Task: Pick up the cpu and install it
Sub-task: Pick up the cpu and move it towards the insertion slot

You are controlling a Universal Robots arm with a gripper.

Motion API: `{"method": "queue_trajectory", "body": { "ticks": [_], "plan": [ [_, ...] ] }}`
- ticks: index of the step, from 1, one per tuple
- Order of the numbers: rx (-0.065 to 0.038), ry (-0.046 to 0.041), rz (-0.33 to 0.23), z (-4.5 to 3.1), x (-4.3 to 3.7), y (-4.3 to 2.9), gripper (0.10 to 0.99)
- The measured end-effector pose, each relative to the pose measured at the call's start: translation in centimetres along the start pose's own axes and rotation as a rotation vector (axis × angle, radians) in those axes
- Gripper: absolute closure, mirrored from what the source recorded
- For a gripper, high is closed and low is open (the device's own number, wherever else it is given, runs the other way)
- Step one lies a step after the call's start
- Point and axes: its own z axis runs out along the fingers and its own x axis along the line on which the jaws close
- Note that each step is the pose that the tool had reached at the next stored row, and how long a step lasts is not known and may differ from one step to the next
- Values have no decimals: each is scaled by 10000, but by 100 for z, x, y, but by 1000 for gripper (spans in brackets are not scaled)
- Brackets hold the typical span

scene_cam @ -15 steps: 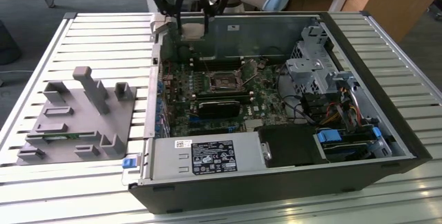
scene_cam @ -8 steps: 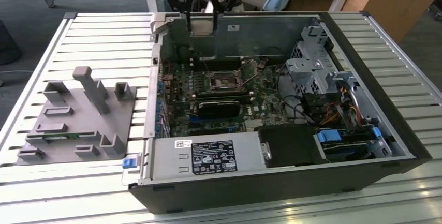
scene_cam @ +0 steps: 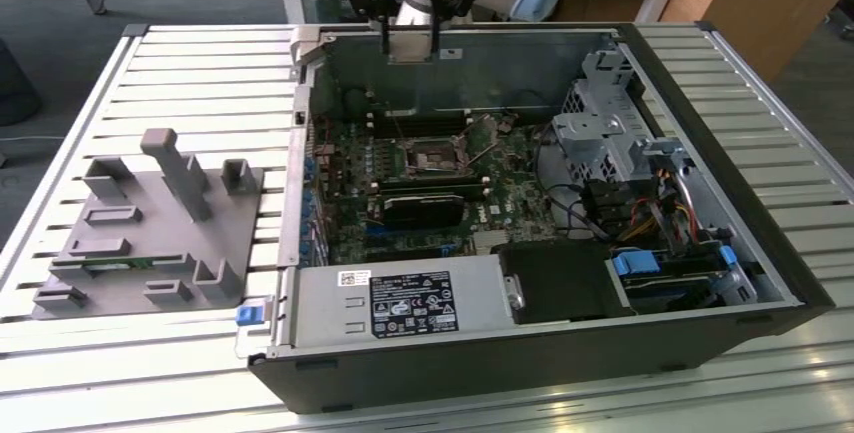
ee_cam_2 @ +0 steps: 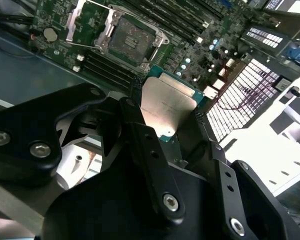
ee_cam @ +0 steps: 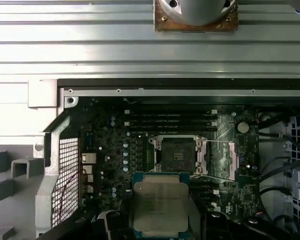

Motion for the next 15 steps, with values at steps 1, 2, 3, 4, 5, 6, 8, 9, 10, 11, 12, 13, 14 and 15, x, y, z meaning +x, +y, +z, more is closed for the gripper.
{"method": "queue_trajectory", "body": {
  "ticks": [1,2,3,4,5,6,8,9,10,11,12,13,14,15],
  "plan": [
    [0,0,1,1,-30,1,553],
    [0,0,0,1,-57,2,553],
    [0,0,0,2,-85,2,553],
    [0,1,0,2,-113,3,553],
    [0,0,0,3,-141,3,553],
    [-1,0,0,3,-168,4,553],
    [0,0,-1,4,-222,8,553],
    [-1,0,0,4,-245,11,553],
    [-2,0,0,5,-269,14,553],
    [-2,0,0,5,-293,18,553],
    [-2,0,-1,5,-316,21,553],
    [-1,1,0,6,-334,24,553],
    [-2,0,0,7,-352,26,553],
    [-1,0,0,7,-364,26,553]
  ]
}}
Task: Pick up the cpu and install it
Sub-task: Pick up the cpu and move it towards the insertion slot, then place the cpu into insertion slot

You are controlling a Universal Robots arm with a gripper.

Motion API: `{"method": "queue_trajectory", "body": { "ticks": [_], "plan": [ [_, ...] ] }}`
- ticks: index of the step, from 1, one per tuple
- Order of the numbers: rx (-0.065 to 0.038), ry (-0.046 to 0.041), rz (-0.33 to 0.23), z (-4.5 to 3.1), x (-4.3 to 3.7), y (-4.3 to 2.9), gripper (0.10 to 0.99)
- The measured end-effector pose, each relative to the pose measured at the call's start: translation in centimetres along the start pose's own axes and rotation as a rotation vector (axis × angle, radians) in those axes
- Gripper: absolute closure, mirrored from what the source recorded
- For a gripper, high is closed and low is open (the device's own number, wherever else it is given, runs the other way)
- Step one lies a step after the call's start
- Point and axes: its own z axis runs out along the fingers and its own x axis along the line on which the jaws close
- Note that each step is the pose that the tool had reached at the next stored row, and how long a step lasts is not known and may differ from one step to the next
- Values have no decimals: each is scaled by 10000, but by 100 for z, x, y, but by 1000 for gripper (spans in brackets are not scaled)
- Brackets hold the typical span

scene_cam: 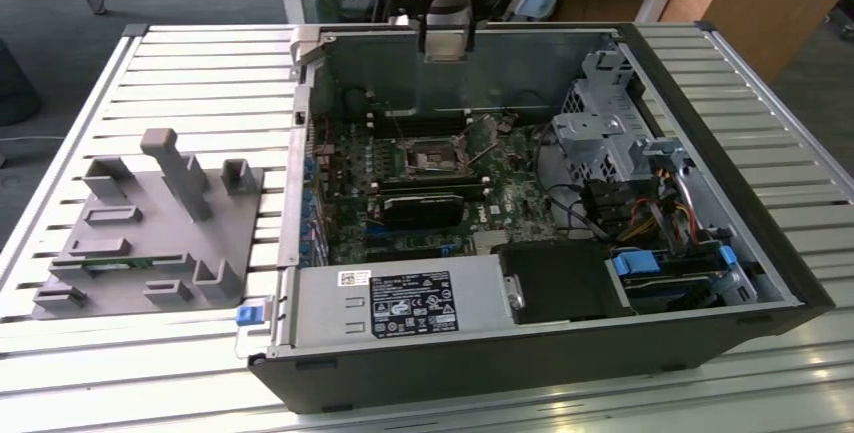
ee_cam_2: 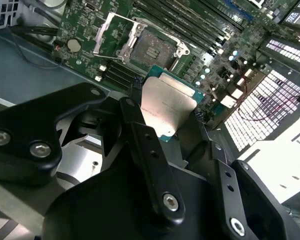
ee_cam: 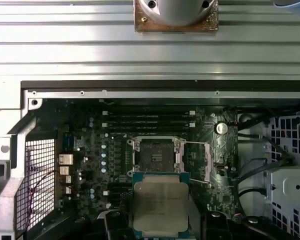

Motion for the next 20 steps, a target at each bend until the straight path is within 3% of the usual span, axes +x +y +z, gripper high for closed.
{"method": "queue_trajectory", "body": {
  "ticks": [9,20],
  "plan": [
    [2,-7,136,2,-18,1,553],
    [-6,-98,1992,9,-18,1,553]
  ]
}}
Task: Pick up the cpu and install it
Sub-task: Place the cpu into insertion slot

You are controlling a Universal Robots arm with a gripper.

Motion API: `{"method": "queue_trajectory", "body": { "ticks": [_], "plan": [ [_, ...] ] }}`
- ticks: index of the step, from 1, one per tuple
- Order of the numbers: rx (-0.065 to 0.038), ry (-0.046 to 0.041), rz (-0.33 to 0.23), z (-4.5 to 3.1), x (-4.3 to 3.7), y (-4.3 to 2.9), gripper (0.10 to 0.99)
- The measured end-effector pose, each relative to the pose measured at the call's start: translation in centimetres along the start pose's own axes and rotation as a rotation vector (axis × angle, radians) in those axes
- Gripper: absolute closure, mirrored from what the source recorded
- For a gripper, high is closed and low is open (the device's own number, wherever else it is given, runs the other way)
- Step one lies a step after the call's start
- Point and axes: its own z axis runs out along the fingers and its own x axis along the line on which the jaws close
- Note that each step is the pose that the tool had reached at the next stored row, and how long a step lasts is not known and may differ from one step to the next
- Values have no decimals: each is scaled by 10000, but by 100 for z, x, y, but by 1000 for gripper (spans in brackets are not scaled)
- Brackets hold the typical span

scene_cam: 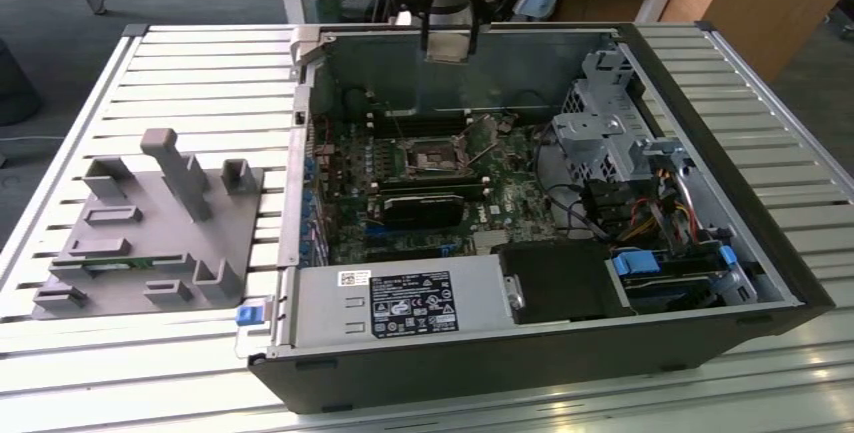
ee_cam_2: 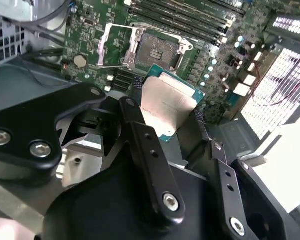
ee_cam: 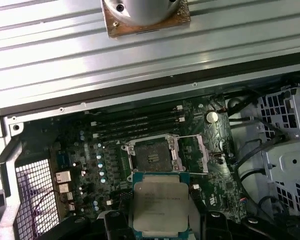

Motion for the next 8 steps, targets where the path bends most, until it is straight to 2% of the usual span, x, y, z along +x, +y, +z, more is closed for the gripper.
{"method": "queue_trajectory", "body": {
  "ticks": [8],
  "plan": [
    [-6,-66,1327,6,0,0,553]
  ]
}}
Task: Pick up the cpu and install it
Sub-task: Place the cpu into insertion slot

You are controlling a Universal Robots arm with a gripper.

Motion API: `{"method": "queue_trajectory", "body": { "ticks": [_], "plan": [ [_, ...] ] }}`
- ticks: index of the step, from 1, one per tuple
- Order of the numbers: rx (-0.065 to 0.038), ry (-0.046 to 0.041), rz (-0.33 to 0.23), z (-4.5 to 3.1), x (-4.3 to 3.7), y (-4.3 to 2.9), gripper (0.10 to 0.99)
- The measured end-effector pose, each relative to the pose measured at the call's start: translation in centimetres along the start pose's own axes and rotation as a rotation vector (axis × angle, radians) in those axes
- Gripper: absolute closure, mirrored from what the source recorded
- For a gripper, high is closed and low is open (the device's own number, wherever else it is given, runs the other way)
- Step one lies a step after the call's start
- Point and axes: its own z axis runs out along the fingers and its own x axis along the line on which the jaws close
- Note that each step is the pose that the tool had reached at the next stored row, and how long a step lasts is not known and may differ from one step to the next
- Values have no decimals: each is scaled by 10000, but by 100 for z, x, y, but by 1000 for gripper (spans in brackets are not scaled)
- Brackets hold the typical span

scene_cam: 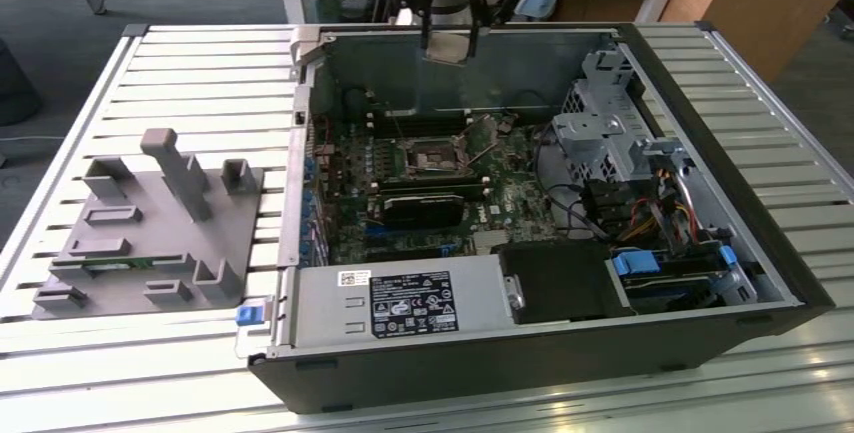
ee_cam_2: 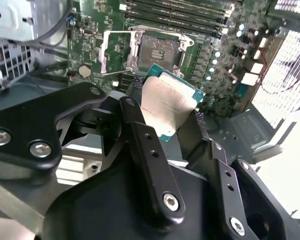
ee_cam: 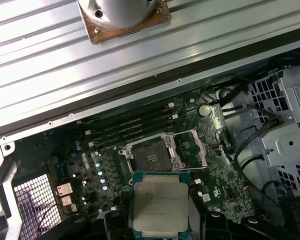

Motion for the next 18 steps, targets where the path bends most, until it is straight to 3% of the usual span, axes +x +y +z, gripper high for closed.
{"method": "queue_trajectory", "body": {
  "ticks": [18],
  "plan": [
    [-9,-140,2797,9,3,7,553]
  ]
}}
